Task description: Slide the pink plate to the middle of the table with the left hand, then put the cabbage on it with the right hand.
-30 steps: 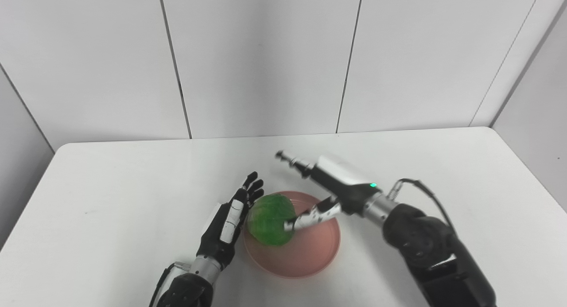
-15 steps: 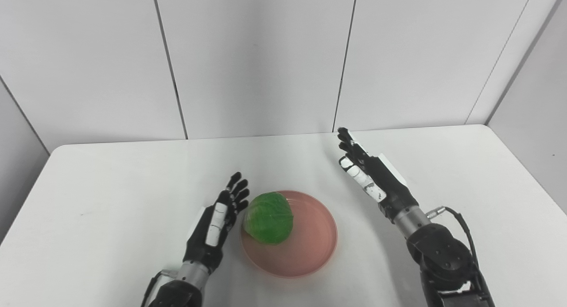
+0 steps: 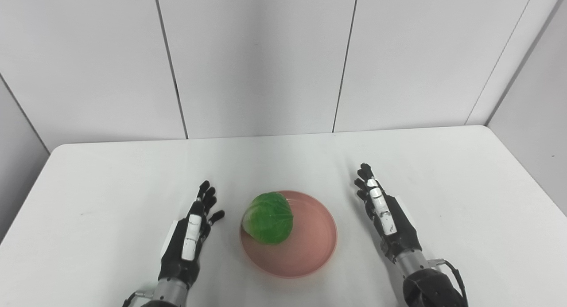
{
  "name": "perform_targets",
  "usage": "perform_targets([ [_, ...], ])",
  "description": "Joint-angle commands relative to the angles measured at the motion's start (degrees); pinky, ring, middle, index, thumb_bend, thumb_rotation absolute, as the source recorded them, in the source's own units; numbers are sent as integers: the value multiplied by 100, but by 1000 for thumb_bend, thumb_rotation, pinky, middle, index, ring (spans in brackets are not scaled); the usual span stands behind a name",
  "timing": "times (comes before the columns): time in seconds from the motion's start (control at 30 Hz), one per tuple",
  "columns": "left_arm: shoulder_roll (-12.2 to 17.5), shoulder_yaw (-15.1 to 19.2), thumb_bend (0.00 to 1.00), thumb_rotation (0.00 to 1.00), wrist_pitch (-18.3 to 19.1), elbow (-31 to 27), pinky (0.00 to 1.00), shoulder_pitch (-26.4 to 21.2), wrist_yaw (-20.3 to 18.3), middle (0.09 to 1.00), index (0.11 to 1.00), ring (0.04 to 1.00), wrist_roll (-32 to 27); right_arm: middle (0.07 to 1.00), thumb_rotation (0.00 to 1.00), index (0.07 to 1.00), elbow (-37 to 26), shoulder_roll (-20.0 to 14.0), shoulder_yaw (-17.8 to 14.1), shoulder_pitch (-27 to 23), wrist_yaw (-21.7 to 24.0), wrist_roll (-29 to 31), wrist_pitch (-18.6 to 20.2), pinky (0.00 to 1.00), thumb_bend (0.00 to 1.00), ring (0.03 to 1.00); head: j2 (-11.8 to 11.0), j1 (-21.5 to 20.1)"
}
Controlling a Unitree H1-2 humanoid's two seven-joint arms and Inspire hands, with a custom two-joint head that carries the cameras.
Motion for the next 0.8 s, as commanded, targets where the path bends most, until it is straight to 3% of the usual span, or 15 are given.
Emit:
perform_targets([
  [0.0,113,-16,806,1000,155,-62,1000,97,-10,1000,1000,1000,101,1000,1000,1000,-38,58,18,-94,-95,52,-308,1000,536,1000,-4,11],
  [0.13,83,-18,814,1000,-4,74,1000,89,62,1000,1000,1000,106,1000,1000,1000,178,141,42,-69,-175,102,-499,1000,490,1000,-1,23],
  [0.27,126,-66,845,1000,84,211,1000,20,60,1000,1000,1000,199,1000,1000,1000,387,192,54,-70,-248,98,-644,1000,442,996,4,20],
  [0.47,92,-19,815,1000,120,370,1000,-64,79,1000,1000,1000,171,998,1000,1000,529,102,136,-91,-252,69,-621,1000,405,992,-32,59],
  [0.77,55,-22,774,1000,-299,656,966,-138,205,985,992,977,364,997,1000,1000,589,42,226,-73,-331,-17,-701,986,362,985,-48,67],
])
